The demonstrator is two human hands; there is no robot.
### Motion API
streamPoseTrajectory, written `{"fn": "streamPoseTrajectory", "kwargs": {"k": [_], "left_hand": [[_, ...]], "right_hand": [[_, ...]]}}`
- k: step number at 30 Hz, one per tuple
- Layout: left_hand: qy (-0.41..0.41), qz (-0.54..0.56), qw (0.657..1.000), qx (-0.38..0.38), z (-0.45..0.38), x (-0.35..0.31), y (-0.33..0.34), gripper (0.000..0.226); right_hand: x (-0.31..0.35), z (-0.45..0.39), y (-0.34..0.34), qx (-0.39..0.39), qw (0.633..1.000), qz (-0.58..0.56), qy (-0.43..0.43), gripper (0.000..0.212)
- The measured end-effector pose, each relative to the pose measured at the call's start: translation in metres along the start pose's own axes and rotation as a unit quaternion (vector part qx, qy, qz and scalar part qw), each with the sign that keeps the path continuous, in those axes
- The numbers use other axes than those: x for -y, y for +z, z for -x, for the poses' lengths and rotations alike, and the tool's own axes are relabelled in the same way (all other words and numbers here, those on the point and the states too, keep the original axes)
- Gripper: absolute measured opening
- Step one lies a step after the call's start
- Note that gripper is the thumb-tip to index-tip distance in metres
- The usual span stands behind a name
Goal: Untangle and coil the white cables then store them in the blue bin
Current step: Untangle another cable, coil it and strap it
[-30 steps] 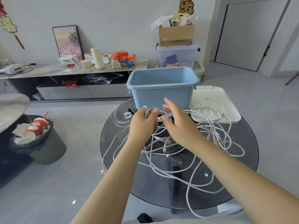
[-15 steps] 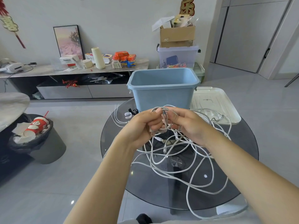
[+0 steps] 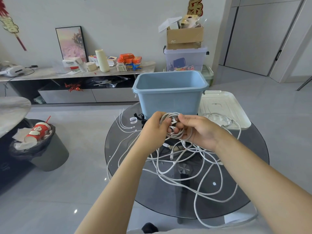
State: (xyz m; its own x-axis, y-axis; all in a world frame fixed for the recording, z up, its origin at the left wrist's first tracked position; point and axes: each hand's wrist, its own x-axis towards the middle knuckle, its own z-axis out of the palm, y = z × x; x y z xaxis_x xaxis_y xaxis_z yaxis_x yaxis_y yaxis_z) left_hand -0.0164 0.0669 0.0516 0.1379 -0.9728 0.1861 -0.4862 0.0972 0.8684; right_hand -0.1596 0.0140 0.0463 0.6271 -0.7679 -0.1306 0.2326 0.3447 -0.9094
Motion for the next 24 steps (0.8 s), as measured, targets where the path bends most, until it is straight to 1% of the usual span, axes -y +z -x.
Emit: {"fn": "streamPoseTrajectory", "kwargs": {"k": [4,6,7,9,11,12,13,15,17,19,20,21,22,23,24], "left_hand": [[0.002,0.052,0.997,0.058,-0.003,0.003,-0.008,0.014],[-0.001,0.111,0.991,0.079,-0.002,0.004,-0.014,0.014],[-0.017,0.165,0.982,0.095,-0.001,0.003,-0.016,0.015],[-0.054,0.269,0.952,0.132,0.001,-0.001,-0.017,0.017],[-0.075,0.31,0.935,0.155,0.002,-0.005,-0.017,0.013],[-0.083,0.321,0.929,0.164,0.001,-0.007,-0.015,0.011],[-0.098,0.328,0.925,0.167,0.001,-0.011,-0.013,0.015],[-0.131,0.323,0.923,0.161,-0.001,-0.014,-0.008,0.035],[-0.149,0.288,0.932,0.161,-0.002,-0.013,-0.004,0.047],[-0.156,0.281,0.932,0.168,-0.001,-0.012,-0.003,0.044],[-0.161,0.298,0.926,0.167,0.0,-0.011,-0.003,0.042],[-0.167,0.32,0.919,0.162,0.001,-0.011,-0.003,0.04],[-0.174,0.343,0.91,0.155,0.002,-0.01,-0.003,0.039],[-0.181,0.37,0.899,0.148,0.003,-0.01,-0.003,0.038],[-0.186,0.395,0.889,0.141,0.004,-0.009,-0.002,0.038]], "right_hand": [[0.001,0.0,0.002,-0.002,0.999,-0.044,0.003,0.019],[0.003,0.001,0.004,-0.008,0.999,-0.042,-0.009,0.022],[0.004,0.002,0.005,-0.012,0.999,-0.022,-0.02,0.024],[0.006,0.005,0.007,-0.03,0.997,0.061,-0.047,0.03],[0.006,0.006,0.011,-0.065,0.981,0.168,-0.077,0.034],[0.006,0.005,0.013,-0.088,0.968,0.215,-0.098,0.034],[0.004,0.004,0.014,-0.11,0.951,0.263,-0.12,0.037],[0.001,0.002,0.016,-0.154,0.91,0.353,-0.153,0.047],[-0.002,-0.001,0.017,-0.188,0.894,0.371,-0.164,0.064],[-0.003,-0.003,0.018,-0.209,0.888,0.375,-0.165,0.08],[-0.004,-0.004,0.017,-0.216,0.884,0.381,-0.162,0.081],[-0.004,-0.005,0.015,-0.213,0.889,0.374,-0.155,0.078],[-0.005,-0.007,0.014,-0.206,0.903,0.349,-0.144,0.07],[-0.005,-0.007,0.012,-0.197,0.918,0.316,-0.134,0.06],[-0.006,-0.008,0.012,-0.193,0.926,0.298,-0.132,0.05]]}}
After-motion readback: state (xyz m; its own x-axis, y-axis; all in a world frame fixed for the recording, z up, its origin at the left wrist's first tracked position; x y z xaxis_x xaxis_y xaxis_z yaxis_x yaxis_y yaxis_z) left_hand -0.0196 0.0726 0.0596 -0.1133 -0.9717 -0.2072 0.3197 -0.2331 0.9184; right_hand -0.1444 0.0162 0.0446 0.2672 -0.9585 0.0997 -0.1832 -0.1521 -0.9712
